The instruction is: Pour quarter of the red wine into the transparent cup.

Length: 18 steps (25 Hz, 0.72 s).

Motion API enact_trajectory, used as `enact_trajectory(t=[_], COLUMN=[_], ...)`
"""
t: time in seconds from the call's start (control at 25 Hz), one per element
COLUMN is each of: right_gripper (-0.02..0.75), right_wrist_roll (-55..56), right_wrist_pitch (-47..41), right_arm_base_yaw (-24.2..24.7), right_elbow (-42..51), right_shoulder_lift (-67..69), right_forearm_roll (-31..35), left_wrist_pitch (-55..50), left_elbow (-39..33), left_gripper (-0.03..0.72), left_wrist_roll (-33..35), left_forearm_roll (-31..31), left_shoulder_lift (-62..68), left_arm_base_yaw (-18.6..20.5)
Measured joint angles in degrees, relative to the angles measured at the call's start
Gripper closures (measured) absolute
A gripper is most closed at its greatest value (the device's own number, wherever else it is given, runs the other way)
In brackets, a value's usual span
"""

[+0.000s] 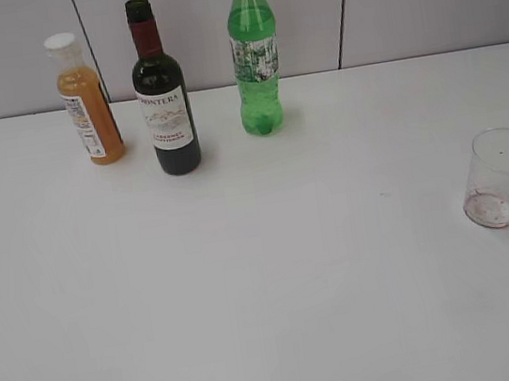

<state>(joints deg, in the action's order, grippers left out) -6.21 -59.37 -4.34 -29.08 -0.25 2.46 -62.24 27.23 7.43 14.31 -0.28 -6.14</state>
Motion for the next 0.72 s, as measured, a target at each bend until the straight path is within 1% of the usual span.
enact_trajectory(t=[0.36,0.6,0.72], right_gripper=[0.172,0.172,0.172], right_wrist_roll=[-0.02,-0.02,-0.02], right_wrist_pitch=[0.0,0.26,3.91], right_arm_base_yaw=[0.0,0.0,0.0], right_elbow=[0.0,-0.11,-0.94], right_shoulder_lift=[0.0,0.0,0.0], right_forearm_roll=[0.0,0.22,1.07], left_wrist_pitch=[0.0,0.0,0.0], left_elbow=[0.0,0.0,0.0], left_gripper=[0.442,0.446,0.446], left_wrist_roll=[0.0,0.0,0.0], left_forearm_roll=[0.0,0.0,0.0], left_shoulder_lift=[0.0,0.0,0.0], left_arm_base_yaw=[0.0,0.0,0.0])
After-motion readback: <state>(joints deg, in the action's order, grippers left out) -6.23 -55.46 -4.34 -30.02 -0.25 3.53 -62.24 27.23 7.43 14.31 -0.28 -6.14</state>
